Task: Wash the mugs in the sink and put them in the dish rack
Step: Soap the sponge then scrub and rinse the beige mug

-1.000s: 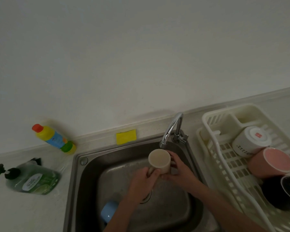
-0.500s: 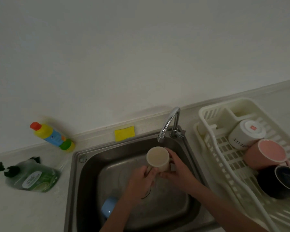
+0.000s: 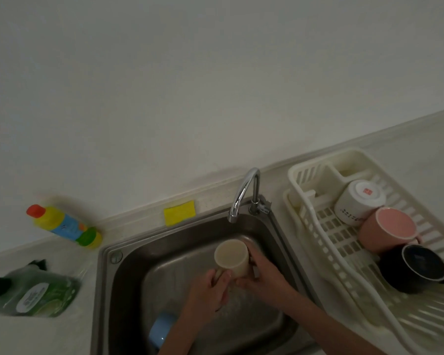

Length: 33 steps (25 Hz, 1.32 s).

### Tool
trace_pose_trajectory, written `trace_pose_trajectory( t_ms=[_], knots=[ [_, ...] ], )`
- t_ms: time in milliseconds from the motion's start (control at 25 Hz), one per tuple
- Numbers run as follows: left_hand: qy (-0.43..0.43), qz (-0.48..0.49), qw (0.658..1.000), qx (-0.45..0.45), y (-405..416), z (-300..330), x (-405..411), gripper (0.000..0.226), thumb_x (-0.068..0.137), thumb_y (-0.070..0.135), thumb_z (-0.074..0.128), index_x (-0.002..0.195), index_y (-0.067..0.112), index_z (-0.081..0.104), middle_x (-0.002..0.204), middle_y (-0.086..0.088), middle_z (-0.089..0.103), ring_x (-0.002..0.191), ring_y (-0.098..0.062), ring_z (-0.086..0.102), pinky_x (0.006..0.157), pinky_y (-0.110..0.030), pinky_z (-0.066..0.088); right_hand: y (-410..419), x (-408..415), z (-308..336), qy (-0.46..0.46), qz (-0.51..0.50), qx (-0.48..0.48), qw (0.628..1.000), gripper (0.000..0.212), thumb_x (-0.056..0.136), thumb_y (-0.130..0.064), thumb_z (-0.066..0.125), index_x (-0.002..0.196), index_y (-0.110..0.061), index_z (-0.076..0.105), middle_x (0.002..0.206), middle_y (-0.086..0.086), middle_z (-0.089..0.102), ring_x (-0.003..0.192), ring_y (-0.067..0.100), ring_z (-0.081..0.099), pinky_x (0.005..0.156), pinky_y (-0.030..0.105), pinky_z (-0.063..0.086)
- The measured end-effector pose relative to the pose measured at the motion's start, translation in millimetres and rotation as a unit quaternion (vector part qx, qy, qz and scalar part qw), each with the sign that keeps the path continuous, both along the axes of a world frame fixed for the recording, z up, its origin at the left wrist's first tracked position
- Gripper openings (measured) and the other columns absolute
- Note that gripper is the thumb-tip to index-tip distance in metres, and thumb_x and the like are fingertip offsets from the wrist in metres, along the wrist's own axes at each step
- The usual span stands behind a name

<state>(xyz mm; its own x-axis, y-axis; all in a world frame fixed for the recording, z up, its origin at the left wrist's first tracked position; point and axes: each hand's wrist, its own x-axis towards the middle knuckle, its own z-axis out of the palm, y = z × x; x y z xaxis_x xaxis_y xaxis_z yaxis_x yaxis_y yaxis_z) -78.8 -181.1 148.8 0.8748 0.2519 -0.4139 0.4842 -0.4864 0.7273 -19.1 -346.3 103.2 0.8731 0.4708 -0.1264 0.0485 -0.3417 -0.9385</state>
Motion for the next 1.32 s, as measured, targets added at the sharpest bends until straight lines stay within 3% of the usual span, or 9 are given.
trace_pose_trajectory(
  t_ms=[200, 320, 440, 600, 720, 920, 1040, 1160, 1320],
  knots=[
    [0.024, 0.000, 1.000, -0.018, -12.7, -14.5, -2.9, 0.037, 0.097, 0.029, 0.060, 0.063, 0.017, 0.054, 0.048, 0.008, 0.059, 0.048, 0.002, 0.058, 0.057, -0.017, 0.047, -15.0, -1.2, 0.1, 0.032, 0.003, -0.004, 0.999, 0.079, 0.072, 0.002, 0.081, 0.125, -0.040, 0.040, 0.125, -0.014, 0.056, 0.111, -0.019, 0.051, 0.090, 0.002, 0.038],
    [0.022, 0.023, 0.999, -0.037, -28.0, -18.4, -5.8, 0.037, 0.096, 0.029, 0.062, 0.061, 0.017, 0.057, 0.054, 0.002, 0.066, 0.057, -0.012, 0.067, 0.072, -0.036, 0.057, -28.7, 1.1, -3.6, 0.055, 0.021, -0.001, 0.998, 0.078, 0.071, -0.004, 0.084, 0.125, -0.041, 0.041, 0.124, -0.019, 0.056, 0.111, -0.018, 0.052, 0.089, 0.004, 0.040],
    [0.008, 0.009, 1.000, 0.014, -39.6, -5.5, -9.0, 0.039, 0.095, 0.029, 0.063, 0.059, 0.022, 0.049, 0.046, 0.016, 0.057, 0.049, 0.003, 0.055, 0.058, -0.016, 0.044, -42.7, 8.9, 6.3, 0.051, 0.041, -0.026, 0.998, 0.086, 0.066, -0.026, 0.089, 0.129, -0.054, 0.036, 0.123, -0.028, 0.058, 0.112, -0.012, 0.055, 0.089, 0.009, 0.044],
    [-0.020, -0.001, 0.999, 0.038, -54.1, 20.5, -6.5, 0.030, 0.093, 0.033, 0.065, 0.067, 0.021, 0.056, 0.050, 0.017, 0.057, 0.051, 0.003, 0.053, 0.059, -0.018, 0.043, -70.1, 32.4, 33.9, 0.005, 0.108, -0.056, 0.993, 0.099, 0.069, -0.030, 0.088, 0.149, -0.037, 0.030, 0.136, -0.019, 0.051, 0.122, 0.000, 0.053, 0.097, 0.012, 0.043],
    [-0.049, -0.023, 0.998, 0.041, -69.1, 44.4, -4.7, 0.023, 0.091, 0.034, 0.068, 0.074, 0.022, 0.059, 0.054, 0.016, 0.060, 0.053, 0.003, 0.055, 0.056, -0.014, 0.041, -95.0, 48.6, 59.4, -0.047, 0.140, -0.046, 0.988, 0.089, 0.066, -0.027, 0.089, 0.142, -0.036, 0.043, 0.133, -0.020, 0.055, 0.119, -0.005, 0.054, 0.094, 0.011, 0.046],
    [-0.113, -0.004, 0.994, 0.013, -109.4, 78.2, 0.8, 0.039, 0.068, 0.056, 0.073, 0.094, 0.034, 0.053, 0.086, 0.009, 0.069, 0.075, -0.011, 0.066, 0.072, -0.038, 0.057, -143.1, 44.2, 105.5, -0.087, 0.108, -0.035, 0.990, 0.084, 0.067, -0.027, 0.089, 0.133, -0.050, 0.045, 0.122, -0.035, 0.057, 0.103, -0.011, 0.058, 0.080, 0.006, 0.045],
    [-0.173, -0.056, 0.983, 0.013, -139.8, 93.9, 8.9, 0.050, 0.075, 0.038, 0.079, 0.115, 0.046, 0.049, 0.091, 0.020, 0.067, 0.078, 0.001, 0.064, 0.075, -0.019, 0.053, -180.0, 33.0, 126.4, -0.109, 0.066, -0.043, 0.991, 0.083, 0.072, -0.025, 0.087, 0.126, -0.062, 0.037, 0.116, -0.042, 0.055, 0.098, -0.011, 0.060, 0.080, 0.014, 0.051],
    [-0.218, -0.114, 0.969, -0.007, -171.7, 102.8, 4.8, 0.057, 0.080, 0.023, 0.079, 0.120, 0.050, 0.048, 0.079, 0.024, 0.064, 0.067, 0.010, 0.059, 0.064, -0.006, 0.044, -220.9, 13.1, 140.7, -0.109, 0.031, -0.061, 0.992, 0.084, 0.074, -0.027, 0.086, 0.137, -0.055, 0.038, 0.124, -0.027, 0.060, 0.106, 0.000, 0.063, 0.092, 0.032, 0.055],
    [-0.238, -0.121, 0.963, -0.030, -206.2, 110.4, -7.5, 0.059, 0.076, 0.035, 0.079, 0.121, 0.061, 0.050, 0.079, 0.021, 0.063, 0.076, -0.008, 0.066, 0.077, -0.030, 0.058, -260.2, -14.7, 165.5, -0.132, 0.005, -0.079, 0.988, 0.079, 0.075, -0.017, 0.083, 0.141, -0.042, 0.046, 0.121, -0.024, 0.060, 0.109, 0.005, 0.063, 0.092, 0.034, 0.056]
  ],
)
